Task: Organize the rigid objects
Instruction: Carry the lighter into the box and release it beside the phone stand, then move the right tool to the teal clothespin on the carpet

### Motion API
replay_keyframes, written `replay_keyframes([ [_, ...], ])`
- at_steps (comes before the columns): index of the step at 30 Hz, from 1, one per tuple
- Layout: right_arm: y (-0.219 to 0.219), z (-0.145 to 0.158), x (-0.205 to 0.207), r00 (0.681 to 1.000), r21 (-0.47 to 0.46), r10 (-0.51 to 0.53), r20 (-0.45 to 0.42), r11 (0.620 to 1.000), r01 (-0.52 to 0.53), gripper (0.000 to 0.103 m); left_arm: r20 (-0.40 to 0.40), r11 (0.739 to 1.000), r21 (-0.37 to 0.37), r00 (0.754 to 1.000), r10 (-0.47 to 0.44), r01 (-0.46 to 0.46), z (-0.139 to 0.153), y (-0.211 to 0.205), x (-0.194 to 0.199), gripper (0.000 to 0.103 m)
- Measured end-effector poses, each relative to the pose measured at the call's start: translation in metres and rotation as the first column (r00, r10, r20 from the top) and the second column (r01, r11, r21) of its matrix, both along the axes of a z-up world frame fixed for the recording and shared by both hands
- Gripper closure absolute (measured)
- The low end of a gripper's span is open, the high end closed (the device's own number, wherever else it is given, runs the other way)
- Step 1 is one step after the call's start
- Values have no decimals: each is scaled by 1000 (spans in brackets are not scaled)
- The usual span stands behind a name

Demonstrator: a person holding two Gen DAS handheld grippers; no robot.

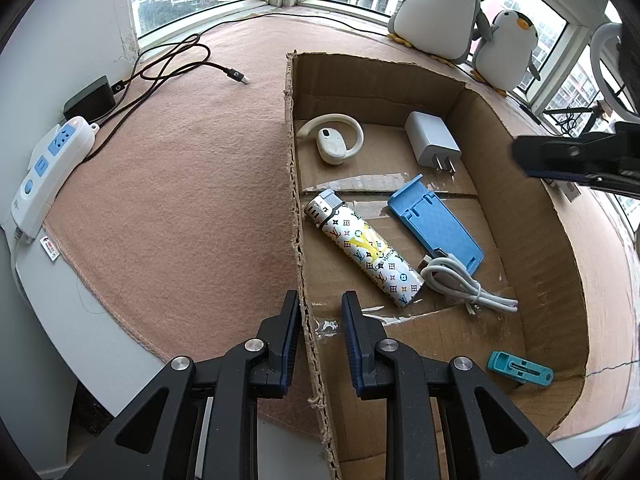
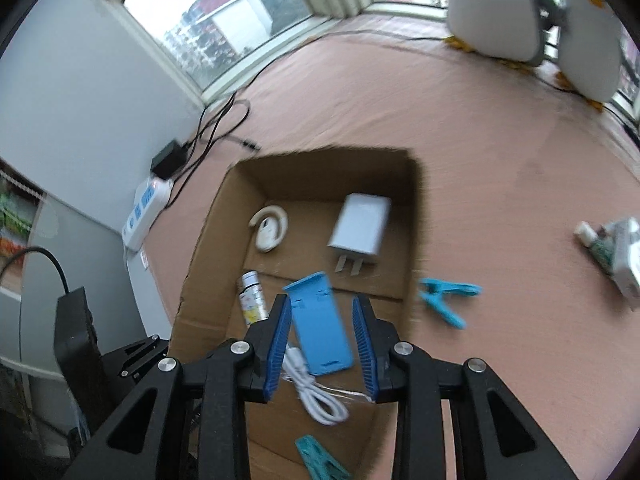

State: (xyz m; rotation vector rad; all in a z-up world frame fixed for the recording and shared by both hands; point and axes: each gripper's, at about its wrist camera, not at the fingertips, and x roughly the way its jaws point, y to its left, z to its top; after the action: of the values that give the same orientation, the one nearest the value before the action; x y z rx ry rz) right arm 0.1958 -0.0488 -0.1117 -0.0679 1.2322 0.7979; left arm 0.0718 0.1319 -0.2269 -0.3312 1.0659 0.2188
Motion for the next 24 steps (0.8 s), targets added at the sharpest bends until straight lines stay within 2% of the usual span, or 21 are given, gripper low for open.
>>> replay_keyframes([
  [2,-16,5,6,999,4,-39,19,999,39,73,-1,1000,2,1000,0,0,0,0,0,81],
  [6,-45,11,18,994,19,-108,36,994,107,63,-1,1000,4,1000,-1,1,0,0,0,81],
  [11,-70,3,32,987,-17,-147,58,989,148,63,-1,1000,7,1000,-2,2,0,1,-1,80],
  [14,-68,-10,35,998,-24,-54,45,998,55,63,-2,1000,11,1000,-2,2,-1,1,-2,80],
  [16,-58,-17,31,996,-73,42,78,997,-36,63,-3,1000,12,1000,-2,2,-1,0,-2,80],
  [18,-47,-24,23,978,-170,151,142,977,-126,63,-3,1000,11,1000,-2,2,0,0,-3,80],
  [20,-42,-32,19,959,-233,228,166,954,-186,63,-4,1000,13,1000,-2,2,0,-1,-3,80],
  [24,-35,-42,23,938,-276,304,168,928,-251,63,-5,1000,15,1000,-2,2,0,-2,-2,80],
])
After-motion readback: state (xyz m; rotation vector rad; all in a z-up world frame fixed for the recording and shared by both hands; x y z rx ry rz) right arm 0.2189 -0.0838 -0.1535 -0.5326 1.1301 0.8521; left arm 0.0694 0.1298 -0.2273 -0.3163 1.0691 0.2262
